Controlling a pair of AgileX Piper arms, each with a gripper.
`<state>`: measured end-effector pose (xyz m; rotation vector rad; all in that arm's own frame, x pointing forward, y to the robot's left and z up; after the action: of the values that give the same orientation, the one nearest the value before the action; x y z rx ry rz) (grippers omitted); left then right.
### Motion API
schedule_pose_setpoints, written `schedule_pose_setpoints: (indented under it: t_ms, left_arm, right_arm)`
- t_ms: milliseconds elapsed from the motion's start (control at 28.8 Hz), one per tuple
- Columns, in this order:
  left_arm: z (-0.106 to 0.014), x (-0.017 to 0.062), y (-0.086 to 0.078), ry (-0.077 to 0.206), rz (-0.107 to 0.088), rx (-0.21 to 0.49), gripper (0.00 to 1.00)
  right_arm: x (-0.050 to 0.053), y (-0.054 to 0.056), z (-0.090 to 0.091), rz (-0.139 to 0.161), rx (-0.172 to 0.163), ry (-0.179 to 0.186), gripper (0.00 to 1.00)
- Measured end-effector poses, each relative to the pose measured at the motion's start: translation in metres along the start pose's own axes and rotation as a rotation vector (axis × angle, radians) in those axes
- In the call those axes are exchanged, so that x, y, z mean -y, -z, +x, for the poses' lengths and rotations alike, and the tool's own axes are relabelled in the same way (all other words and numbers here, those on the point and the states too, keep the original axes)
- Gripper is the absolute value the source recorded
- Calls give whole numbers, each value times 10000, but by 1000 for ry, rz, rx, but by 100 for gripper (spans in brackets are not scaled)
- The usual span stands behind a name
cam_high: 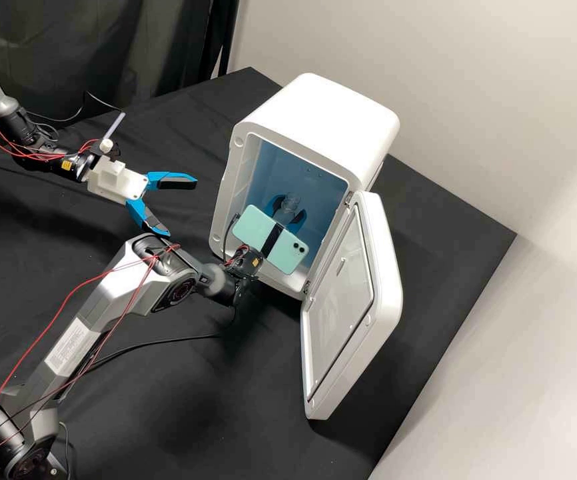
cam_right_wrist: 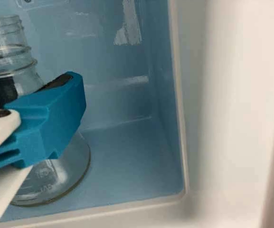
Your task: Place the flask in the incubator
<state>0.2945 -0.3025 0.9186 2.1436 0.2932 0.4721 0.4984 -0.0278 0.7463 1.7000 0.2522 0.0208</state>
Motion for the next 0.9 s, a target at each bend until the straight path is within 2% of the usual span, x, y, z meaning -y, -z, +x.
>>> schedule_pose_setpoints:
  t_ms: [312, 347, 728, 902]
  left_arm:
    - [0, 0, 0, 0, 0, 0, 100]
    - [0, 0, 0, 0, 0, 0, 100]
    - [0, 0, 0, 0, 0, 0, 100]
    - [0, 0, 0, 0, 0, 0, 100]
  right_arm:
    - [83, 3, 95, 5, -6, 14, 0]
    - [78, 7, 99, 5, -8, 12, 100]
    - [156, -14, 122, 7, -7, 26, 100]
    - [197, -68, 117, 10, 10, 37, 100]
